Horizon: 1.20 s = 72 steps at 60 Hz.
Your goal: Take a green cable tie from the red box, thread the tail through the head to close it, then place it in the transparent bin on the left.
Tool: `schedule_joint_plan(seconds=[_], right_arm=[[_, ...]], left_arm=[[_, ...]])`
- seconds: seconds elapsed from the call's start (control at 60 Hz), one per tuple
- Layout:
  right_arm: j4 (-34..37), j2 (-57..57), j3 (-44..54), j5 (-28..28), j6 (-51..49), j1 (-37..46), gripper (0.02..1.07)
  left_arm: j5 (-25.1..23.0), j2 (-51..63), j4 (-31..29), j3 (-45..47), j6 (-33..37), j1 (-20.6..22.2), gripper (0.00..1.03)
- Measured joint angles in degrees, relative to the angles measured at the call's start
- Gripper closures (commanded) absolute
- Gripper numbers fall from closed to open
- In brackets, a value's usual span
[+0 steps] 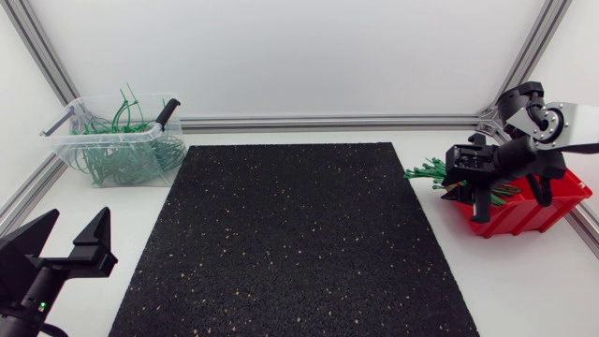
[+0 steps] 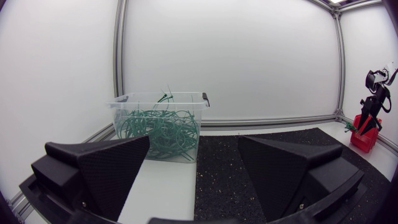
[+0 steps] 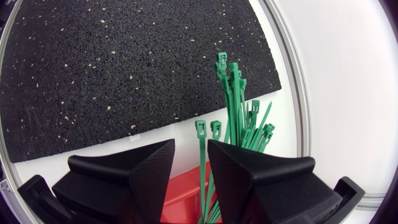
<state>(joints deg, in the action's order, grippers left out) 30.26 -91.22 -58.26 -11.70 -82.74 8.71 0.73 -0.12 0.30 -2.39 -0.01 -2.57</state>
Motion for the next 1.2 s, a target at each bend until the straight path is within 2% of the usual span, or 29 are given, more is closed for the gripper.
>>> schedule_joint_plan(seconds=[0.267,0.383,0.467,0.683,0.717,0.817,0.85,1.2], right_arm=[[-0.3,-1.8,-0.6,1.0,0.0,0.0,0.65],[-0.4,-2.0,-0.6,1.3,0.0,0.0,0.70],[-0.3,-2.1,-0.7,1.2,0.0,0.0,0.77],[-0.3,-2.0,-1.0,1.2,0.0,0.0,0.79],[-0.3,-2.0,-1.0,1.2,0.0,0.0,0.84],[-0.3,-2.0,-1.0,1.3,0.0,0.0,0.84],[-0.3,-2.0,-1.0,1.3,0.0,0.0,0.88],[1.0,-1.8,-1.0,1.3,0.0,0.1,0.91]], left_arm=[[0.0,0.0,0.0,0.0,0.0,0.0,0.04],[0.0,0.0,0.0,0.0,0.0,0.0,0.04],[0.0,0.0,0.0,0.0,0.0,0.0,0.04],[0.0,0.0,0.0,0.0,0.0,0.0,0.04],[0.0,0.0,0.0,0.0,0.0,0.0,0.04],[0.0,0.0,0.0,0.0,0.0,0.0,0.04],[0.0,0.0,0.0,0.0,0.0,0.0,0.04],[0.0,0.0,0.0,0.0,0.0,0.0,0.04]])
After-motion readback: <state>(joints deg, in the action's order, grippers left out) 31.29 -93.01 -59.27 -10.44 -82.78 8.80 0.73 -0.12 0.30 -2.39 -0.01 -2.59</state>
